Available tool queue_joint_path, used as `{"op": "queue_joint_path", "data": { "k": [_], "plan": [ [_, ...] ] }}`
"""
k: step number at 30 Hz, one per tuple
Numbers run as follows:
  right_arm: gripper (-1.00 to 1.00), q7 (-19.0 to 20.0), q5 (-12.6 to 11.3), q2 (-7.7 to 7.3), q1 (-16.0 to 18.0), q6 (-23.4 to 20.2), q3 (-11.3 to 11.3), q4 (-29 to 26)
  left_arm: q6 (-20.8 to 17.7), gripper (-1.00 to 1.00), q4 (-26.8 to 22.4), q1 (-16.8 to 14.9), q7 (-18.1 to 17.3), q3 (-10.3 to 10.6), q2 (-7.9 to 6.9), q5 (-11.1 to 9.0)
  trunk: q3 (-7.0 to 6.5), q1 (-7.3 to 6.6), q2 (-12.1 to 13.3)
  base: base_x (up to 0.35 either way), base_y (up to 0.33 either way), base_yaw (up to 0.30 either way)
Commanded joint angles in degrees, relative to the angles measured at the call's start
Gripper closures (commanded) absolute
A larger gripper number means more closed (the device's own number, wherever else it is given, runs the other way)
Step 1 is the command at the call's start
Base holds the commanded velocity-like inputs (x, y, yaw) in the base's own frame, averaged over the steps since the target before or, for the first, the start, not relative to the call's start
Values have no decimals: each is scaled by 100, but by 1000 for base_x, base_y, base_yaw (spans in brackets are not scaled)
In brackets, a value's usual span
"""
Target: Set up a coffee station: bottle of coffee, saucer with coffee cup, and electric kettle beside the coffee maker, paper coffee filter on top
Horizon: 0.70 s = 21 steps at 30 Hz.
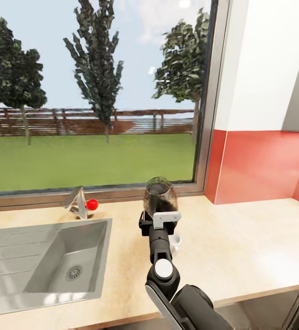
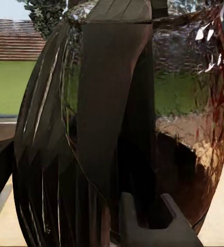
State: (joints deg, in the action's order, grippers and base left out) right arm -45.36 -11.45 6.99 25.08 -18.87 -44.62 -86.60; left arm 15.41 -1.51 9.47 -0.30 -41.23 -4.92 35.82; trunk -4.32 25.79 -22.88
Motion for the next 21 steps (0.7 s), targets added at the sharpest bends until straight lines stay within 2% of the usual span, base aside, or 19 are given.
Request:
{"op": "queue_joint_path", "data": {
  "k": [1, 14, 21],
  "plan": [
    [100, -42, 2, -2, 6, -38, -11, -6, 15, -100, 0, 3, -4, -49, 0, 57, -6, 0, -5, -258, 228, 0],
    [100, -51, 3, -5, 6, -10, 1, -6, 15, -100, -7, -6, 3, -62, 0, 49, -18, 0, -5, -245, 233, 0],
    [100, -52, 3, 4, 6, -11, -3, -12, 15, -100, -7, -6, 3, -60, 0, 48, -18, 0, -5, -100, 284, 0]
  ]
}}
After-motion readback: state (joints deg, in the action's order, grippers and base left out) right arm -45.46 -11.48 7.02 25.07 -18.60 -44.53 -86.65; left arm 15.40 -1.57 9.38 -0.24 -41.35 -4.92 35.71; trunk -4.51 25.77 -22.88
